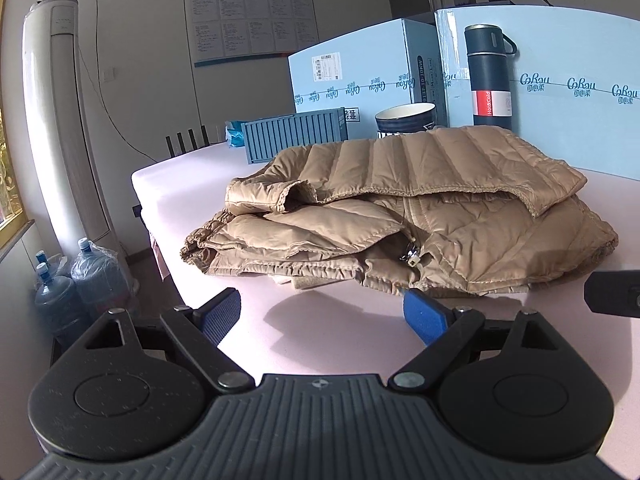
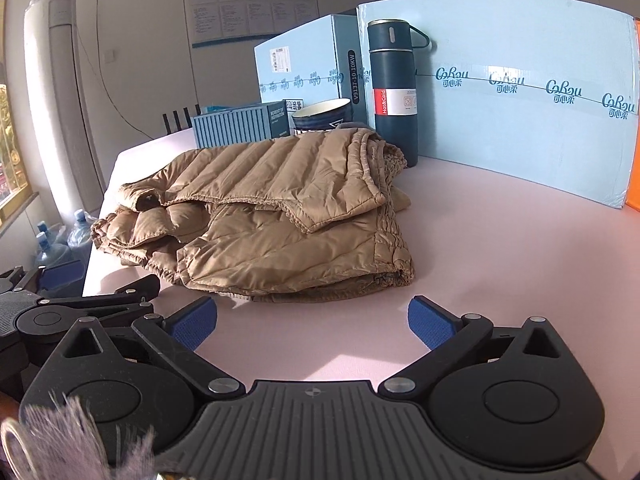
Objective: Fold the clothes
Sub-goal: 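Release the jacket with both tools and pull them back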
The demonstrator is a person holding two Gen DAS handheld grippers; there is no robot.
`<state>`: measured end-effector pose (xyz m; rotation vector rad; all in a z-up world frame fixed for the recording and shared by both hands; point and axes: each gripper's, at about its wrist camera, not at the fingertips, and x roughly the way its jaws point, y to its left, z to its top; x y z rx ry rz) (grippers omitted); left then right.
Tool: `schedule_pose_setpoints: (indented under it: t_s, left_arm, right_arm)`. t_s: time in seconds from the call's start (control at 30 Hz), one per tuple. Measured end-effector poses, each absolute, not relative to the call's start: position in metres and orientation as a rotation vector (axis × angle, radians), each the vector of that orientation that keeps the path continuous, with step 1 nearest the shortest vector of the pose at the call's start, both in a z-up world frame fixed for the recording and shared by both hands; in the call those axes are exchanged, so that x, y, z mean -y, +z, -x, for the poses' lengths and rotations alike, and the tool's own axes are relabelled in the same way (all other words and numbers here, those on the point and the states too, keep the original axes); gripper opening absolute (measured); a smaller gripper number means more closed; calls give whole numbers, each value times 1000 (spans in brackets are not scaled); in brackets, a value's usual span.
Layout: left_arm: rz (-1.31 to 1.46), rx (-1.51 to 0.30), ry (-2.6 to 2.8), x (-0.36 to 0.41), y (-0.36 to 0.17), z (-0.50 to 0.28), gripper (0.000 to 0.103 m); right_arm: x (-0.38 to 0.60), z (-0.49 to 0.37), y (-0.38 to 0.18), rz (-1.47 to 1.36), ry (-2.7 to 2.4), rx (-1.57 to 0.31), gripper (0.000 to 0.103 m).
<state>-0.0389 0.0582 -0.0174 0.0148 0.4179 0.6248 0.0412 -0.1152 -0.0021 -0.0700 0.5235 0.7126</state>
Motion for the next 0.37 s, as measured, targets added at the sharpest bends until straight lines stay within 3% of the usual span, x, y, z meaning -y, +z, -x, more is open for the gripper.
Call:
schedule_pose_setpoints:
  t_s: [0.37]
  left_arm:
    - [-17,-396,613,-58,-23,41,91]
  right_arm:
    - [119,-51,-7,20,721,-585,103]
